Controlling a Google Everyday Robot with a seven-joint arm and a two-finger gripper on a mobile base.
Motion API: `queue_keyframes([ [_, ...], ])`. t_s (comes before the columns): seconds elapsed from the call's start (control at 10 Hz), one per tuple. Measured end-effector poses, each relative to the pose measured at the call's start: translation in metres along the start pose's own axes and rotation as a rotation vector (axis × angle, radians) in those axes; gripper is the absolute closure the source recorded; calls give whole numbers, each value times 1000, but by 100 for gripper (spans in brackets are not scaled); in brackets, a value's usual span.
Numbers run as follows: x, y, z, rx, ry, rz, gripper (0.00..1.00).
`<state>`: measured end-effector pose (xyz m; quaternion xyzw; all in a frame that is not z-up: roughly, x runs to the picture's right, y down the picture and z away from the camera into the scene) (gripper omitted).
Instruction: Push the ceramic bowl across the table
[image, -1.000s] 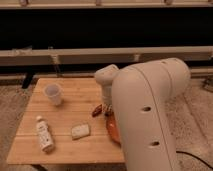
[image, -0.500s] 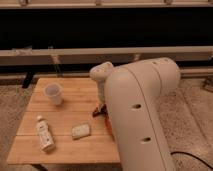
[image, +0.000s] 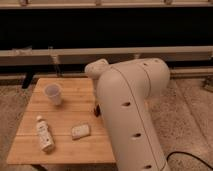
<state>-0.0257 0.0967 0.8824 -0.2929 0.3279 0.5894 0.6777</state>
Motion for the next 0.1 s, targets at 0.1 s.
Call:
queue_keyframes([
  [0.1,-3,13,-2,0,7,-24,35],
])
